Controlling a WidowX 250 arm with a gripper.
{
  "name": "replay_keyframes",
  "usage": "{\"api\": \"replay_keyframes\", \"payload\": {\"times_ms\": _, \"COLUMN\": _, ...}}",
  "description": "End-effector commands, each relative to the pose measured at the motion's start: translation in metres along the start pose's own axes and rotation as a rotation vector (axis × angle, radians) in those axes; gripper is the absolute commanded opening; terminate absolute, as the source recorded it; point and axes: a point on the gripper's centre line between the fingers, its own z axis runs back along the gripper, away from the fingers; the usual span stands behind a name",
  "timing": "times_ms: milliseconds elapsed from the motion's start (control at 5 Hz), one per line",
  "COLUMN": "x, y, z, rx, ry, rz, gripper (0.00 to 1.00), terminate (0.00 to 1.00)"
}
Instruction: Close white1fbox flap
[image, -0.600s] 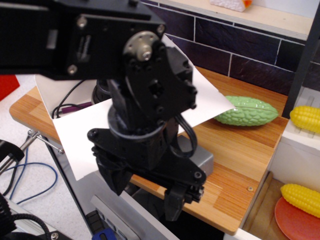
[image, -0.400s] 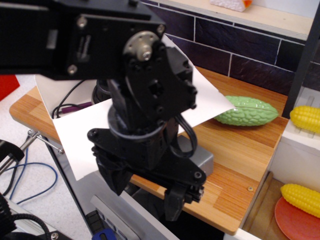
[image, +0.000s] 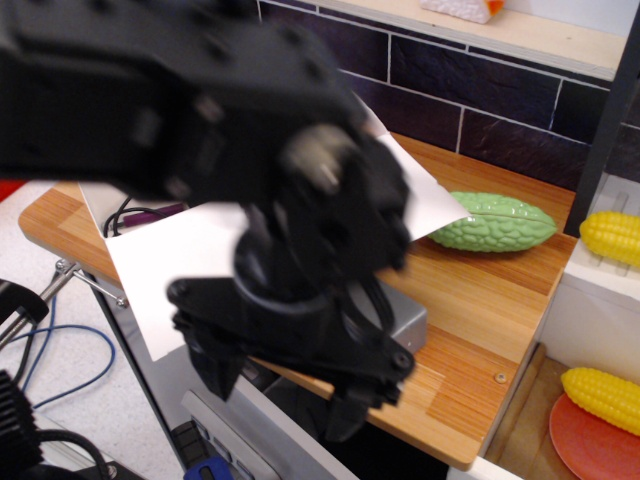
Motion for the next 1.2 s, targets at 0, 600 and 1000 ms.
{"api": "replay_keyframes", "payload": {"times_ms": 0, "x": 0.01, "y": 0.007, "z": -0.016, "rx": 0.012, "ry": -0.064, "rz": 0.298, "gripper": 1.0, "terminate": 0.0}}
{"api": "replay_keyframes", "payload": {"times_ms": 600, "x": 0.057, "y": 0.028, "z": -0.039, "rx": 0.158, "ry": -0.197, "rz": 0.468, "gripper": 1.0, "terminate": 0.0}}
{"api": "replay_keyframes", "payload": {"times_ms": 1000, "x": 0.064, "y": 0.031, "z": -0.008, "rx": 0.273, "ry": -0.236, "rz": 0.393, "gripper": 1.0, "terminate": 0.0}}
